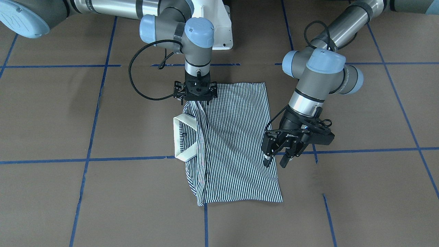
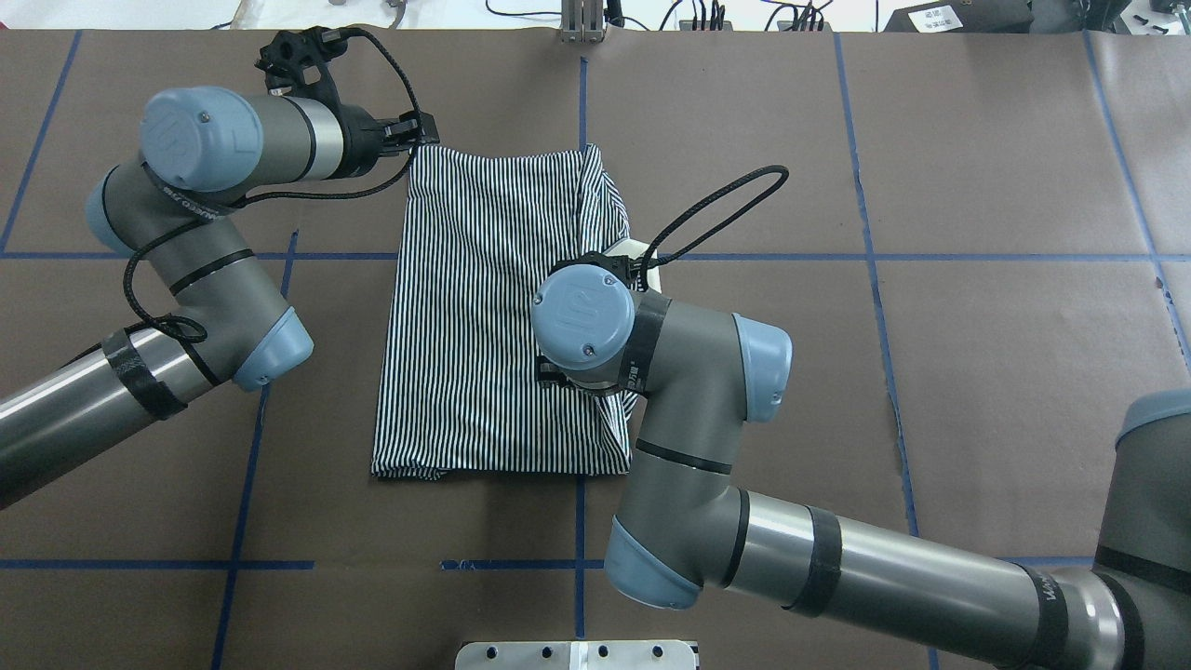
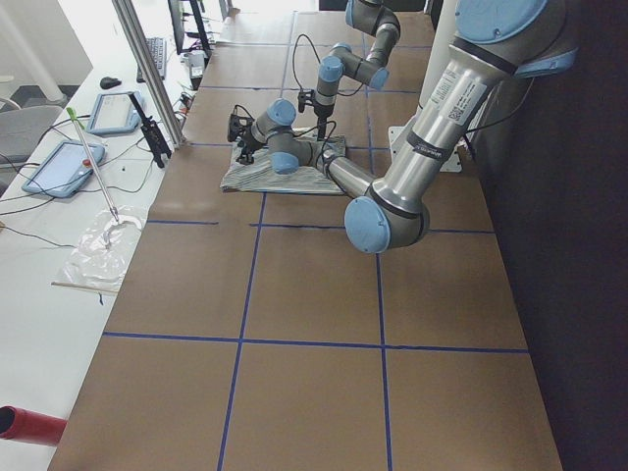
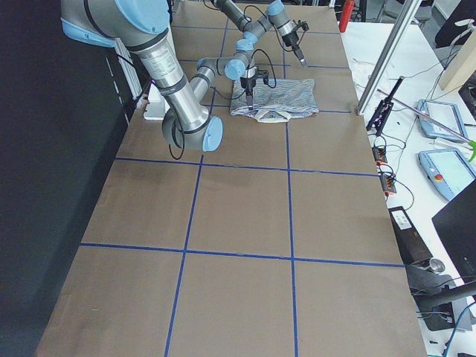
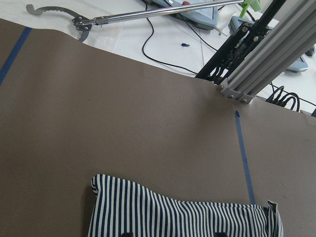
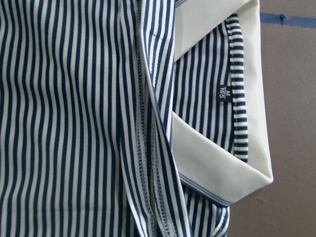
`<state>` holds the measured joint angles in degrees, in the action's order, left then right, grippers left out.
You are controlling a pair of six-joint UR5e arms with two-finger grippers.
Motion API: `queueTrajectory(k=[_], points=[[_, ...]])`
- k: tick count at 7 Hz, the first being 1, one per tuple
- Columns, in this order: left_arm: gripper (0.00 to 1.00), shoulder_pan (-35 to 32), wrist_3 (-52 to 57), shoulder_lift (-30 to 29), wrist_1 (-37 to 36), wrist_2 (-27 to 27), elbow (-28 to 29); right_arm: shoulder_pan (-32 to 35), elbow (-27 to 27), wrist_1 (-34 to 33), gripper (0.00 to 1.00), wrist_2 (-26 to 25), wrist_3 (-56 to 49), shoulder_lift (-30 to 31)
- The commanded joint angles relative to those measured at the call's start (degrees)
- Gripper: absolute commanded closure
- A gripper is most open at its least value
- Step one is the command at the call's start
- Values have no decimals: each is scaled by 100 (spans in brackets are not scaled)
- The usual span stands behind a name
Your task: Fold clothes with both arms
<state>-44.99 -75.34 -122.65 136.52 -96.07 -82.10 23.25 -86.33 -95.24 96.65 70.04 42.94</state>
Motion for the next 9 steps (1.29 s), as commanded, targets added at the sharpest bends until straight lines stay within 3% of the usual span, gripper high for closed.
queueTrajectory(k=[1,4,7,9], points=[[37,25,-7,31,-3,0,-16,4,221,23,0,3,-60,-14],[37,25,-7,57,-3,0,-16,274,161,15,0,212,-156,249],[37,25,2,75,-3,0,-25,636,-787,-21,0,398,-876,1258],[37,25,-7,75,-3,0,-69,680,-737,58,0,363,-817,955]])
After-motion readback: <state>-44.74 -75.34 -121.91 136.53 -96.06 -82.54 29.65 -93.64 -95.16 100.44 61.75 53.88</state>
